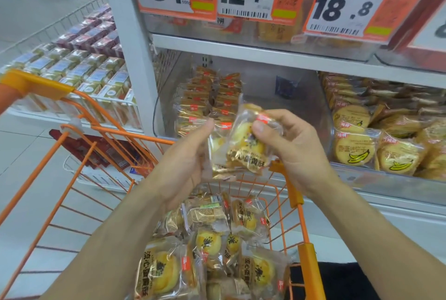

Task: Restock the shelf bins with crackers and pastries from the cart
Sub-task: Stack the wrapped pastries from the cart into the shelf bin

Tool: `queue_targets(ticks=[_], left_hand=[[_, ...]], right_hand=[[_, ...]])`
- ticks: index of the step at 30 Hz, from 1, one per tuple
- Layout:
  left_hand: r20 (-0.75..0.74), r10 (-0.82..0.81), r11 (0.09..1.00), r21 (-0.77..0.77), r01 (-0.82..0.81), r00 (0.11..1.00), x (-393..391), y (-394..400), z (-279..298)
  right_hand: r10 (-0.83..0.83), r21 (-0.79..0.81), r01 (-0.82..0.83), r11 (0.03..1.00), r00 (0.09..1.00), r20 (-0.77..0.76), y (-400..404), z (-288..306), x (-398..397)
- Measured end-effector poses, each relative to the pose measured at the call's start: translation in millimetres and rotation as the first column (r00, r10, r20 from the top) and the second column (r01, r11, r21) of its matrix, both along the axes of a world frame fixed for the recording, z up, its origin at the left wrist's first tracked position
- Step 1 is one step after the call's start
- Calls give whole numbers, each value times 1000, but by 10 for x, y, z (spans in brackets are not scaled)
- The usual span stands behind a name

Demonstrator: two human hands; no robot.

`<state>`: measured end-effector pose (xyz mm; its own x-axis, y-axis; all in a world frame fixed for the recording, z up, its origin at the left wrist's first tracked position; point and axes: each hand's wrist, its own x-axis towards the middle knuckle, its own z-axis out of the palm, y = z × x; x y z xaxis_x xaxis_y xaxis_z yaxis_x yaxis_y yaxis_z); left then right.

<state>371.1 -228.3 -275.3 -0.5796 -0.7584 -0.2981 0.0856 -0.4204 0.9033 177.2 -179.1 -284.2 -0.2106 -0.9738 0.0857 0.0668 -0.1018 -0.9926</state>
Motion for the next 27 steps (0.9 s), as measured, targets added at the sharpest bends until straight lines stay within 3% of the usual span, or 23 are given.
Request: queue_targets(ticks=[4,8,11,14,17,20,24,27], left_hand=[[-2,-94,995,21,94,996,-17,40,-25],[37,-154,983,-93,157,987,-9,51,-58],[126,-145,964,-207,169,981,-15,56,-145],[89,32,973,-229,-11,996,-34,16,-204],[91,143,870,-487,-82,986,-56,13,-108],[153,152,767,-642,-19,976,-56,49,-47],[232,181,686,-726,47,956,-103,47,-119],[383,295,614,-778,133,876,-79,-31,-166]], right_hand=[[-87,-22,84,996,950,-301,-7,-87,239],[74,4,-75,997,963,-258,-6,-46,291],[66,26,-61,998,951,-303,9,-92,290],[70,147,-35,988,968,-240,5,-170,280],[197,222,-157,962,966,-169,-37,-181,275],[364,174,-341,924,923,-125,-52,-120,201],[426,169,-410,896,902,-72,-104,-49,55],[412,180,-389,903,904,-112,-129,-104,-5]])
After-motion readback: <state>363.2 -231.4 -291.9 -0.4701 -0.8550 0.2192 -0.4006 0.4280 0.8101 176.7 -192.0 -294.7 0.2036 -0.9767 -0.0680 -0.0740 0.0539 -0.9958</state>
